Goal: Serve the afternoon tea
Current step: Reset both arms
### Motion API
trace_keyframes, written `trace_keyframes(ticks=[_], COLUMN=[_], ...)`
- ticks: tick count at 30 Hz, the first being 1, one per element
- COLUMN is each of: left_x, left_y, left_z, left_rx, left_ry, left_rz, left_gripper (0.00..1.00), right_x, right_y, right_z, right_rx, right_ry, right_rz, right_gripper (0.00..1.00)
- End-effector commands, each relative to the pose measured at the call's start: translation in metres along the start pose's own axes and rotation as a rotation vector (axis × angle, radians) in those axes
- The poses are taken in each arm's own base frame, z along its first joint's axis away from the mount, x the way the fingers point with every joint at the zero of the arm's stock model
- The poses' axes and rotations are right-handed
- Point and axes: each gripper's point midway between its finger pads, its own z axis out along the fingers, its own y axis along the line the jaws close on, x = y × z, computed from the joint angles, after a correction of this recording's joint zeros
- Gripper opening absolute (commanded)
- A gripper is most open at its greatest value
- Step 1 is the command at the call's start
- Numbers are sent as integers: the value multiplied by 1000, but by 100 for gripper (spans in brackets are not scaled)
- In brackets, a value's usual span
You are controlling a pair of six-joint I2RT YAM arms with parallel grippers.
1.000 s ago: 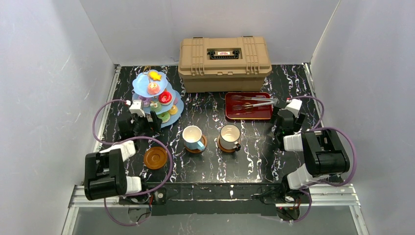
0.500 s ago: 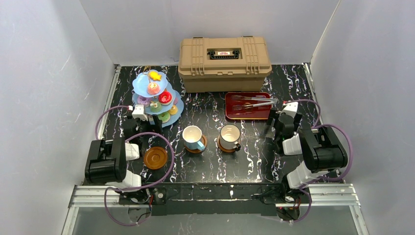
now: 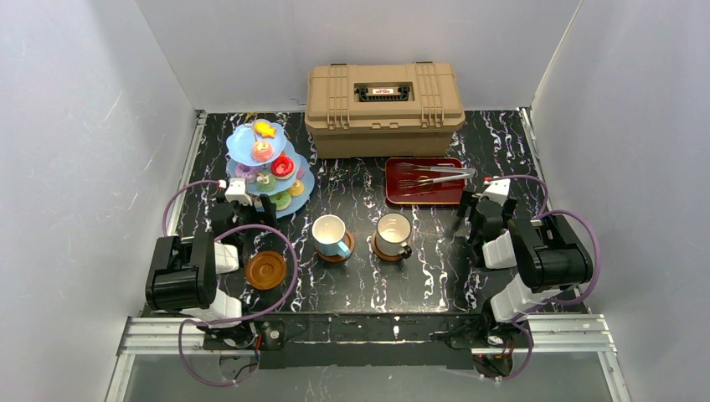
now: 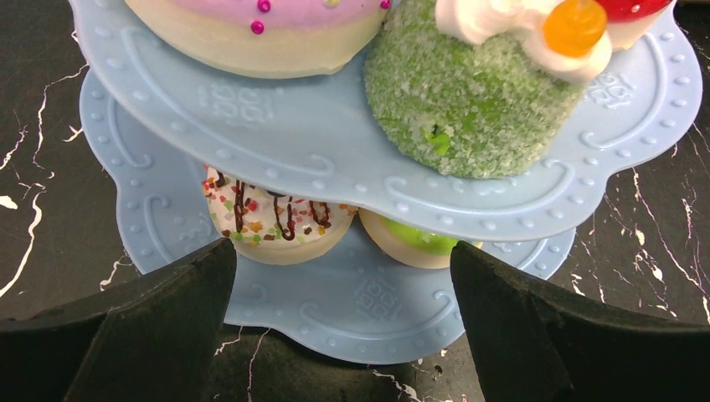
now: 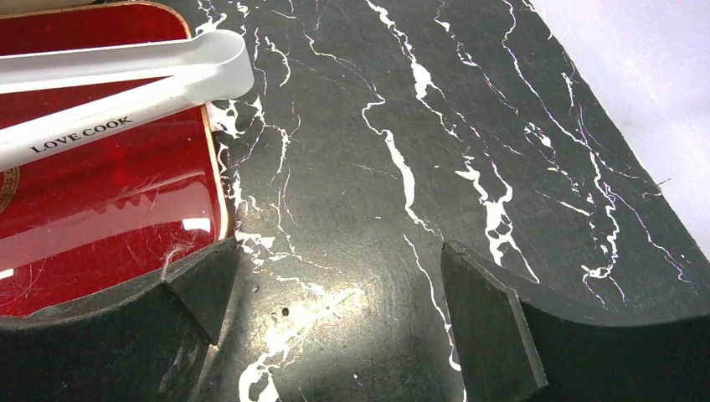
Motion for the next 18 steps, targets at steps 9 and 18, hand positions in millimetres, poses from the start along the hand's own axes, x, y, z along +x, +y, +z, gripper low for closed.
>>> trace_keyframes(ticks=[9, 18], left_x=[-15, -14], left_y=[2, 1], left_z=[4, 6], left_rx=[-11, -15], left_ry=[-41, -26], left_rz=[17, 26], left_gripper=[98, 98], right_x=[-18, -18], right_y=[-2, -2], right_z=[2, 2], right_rx=[20, 20], right_ry=[-61, -65], right_rz=[18, 19], right_gripper=[99, 98])
